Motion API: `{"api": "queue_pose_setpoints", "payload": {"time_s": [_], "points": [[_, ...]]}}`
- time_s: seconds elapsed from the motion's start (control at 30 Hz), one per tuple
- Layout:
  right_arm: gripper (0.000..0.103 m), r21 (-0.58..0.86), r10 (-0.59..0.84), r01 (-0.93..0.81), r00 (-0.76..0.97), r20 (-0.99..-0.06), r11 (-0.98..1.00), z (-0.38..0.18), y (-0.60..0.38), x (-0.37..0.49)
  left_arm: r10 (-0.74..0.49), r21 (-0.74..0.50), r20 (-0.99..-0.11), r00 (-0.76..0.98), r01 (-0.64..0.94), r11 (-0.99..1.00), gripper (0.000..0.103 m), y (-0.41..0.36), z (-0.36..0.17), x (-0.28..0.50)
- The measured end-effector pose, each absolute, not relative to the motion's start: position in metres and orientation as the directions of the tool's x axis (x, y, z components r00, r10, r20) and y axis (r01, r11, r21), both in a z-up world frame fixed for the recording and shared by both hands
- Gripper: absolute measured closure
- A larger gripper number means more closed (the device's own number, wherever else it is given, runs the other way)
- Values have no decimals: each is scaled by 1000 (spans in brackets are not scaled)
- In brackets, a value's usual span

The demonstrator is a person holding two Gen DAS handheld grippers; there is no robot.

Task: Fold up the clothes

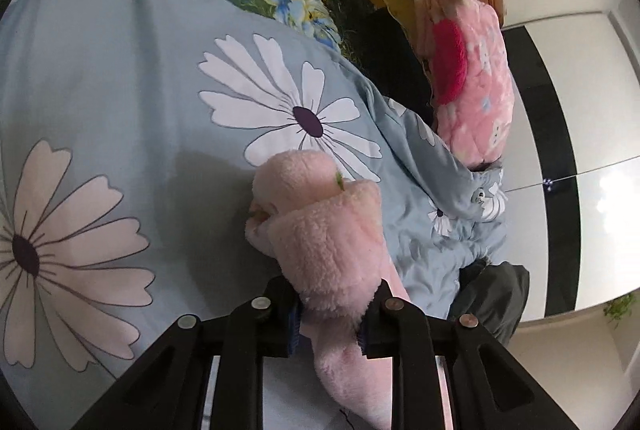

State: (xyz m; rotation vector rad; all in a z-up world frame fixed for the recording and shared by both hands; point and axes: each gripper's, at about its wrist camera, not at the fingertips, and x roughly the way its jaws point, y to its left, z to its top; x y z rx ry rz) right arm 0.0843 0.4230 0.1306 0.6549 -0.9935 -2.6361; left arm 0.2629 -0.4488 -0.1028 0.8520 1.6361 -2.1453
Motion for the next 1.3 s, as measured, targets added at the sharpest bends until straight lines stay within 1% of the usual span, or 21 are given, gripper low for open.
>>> {"api": "queue_pose_setpoints", "payload": {"time_s": [0.03, 0.13, 0.2, 0.23, 0.33, 0.4, 0.47, 0.5, 0.53, 0.6, 0.63, 0.7, 0.8, 0.87, 0.93, 0.97, 1.0, 1.03, 1.1, 1.2, 1.3], "points": [[96, 683, -365, 24, -859, -360, -730, 110, 429, 79, 104, -756, -633, -768, 584, -295, 78, -449, -107, 265], [96, 670, -339, -208, -734, -589, -713, 6, 438, 54, 97, -729, -672, -734, 633, -260, 77, -450, -124, 272], [96, 630, -321, -313, -652, -686, -710, -50, 438, 51, 95, -718, -688, -720, 655, -236, 77, -451, -132, 275], [96, 629, -321, -338, -638, -700, -701, -65, 440, 51, 95, -712, -696, -712, 666, -224, 76, -451, -136, 276], [94, 667, -334, -340, -663, -670, -663, -79, 446, 58, 84, -695, -710, -699, 677, -244, 75, -451, -136, 274], [92, 618, -305, -325, -651, -695, -716, -71, 442, 55, 76, -682, -721, -689, 687, -251, 75, -449, -136, 269], [82, 552, -259, -309, -641, -722, -775, -62, 436, 54, 65, -679, -724, -687, 692, -245, 75, -447, -136, 267], [70, 516, -225, -311, -641, -734, -798, -59, 433, 54, 62, -677, -725, -686, 694, -243, 75, -447, -137, 266], [62, 478, -187, -318, -640, -745, -819, -57, 431, 54, 59, -674, -728, -683, 698, -242, 75, -446, -137, 267], [60, 448, -143, -346, -639, -756, -825, -64, 432, 59, 57, -669, -733, -678, 703, -239, 74, -446, -138, 266], [55, 452, -139, -354, -642, -754, -819, -69, 437, 68, 59, -668, -734, -676, 704, -241, 73, -446, -138, 266], [52, 499, -170, -362, -650, -741, -788, -84, 447, 78, 62, -665, -737, -673, 705, -246, 73, -447, -139, 266], [52, 611, -261, -364, -667, -698, -703, -100, 456, 81, 63, -665, -738, -672, 708, -238, 73, -447, -139, 266], [55, 654, -289, -338, -696, -658, -677, -97, 452, 80, 61, -664, -738, -672, 709, -235, 73, -446, -139, 266], [69, 677, -304, -312, -716, -629, -667, -91, 446, 78, 61, -662, -740, -669, 710, -238, 73, -446, -139, 265], [72, 686, -310, -300, -724, -616, -663, -87, 443, 77, 63, -666, -738, -672, 710, -229, 72, -447, -140, 265], [79, 695, -317, -287, -732, -603, -659, -84, 440, 75, 64, -671, -735, -675, 709, -219, 72, -447, -140, 265], [83, 704, -324, -275, -740, -590, -655, -81, 437, 74, 66, -675, -732, -678, 708, -210, 72, -447, -141, 266], [89, 703, -307, -320, -730, -610, -635, -80, 438, 68, 69, -683, -726, -684, 705, -190, 72, -448, -142, 266], [92, 705, -298, -330, -735, -609, -627, -63, 440, 63, 62, -693, -718, -693, 703, -162, 73, -449, -137, 262], [92, 706, -302, -253, -772, -560, -662, -15, 435, 64, 59, -720, -684, -727, 660, -215, 78, -448, -112, 246]]}}
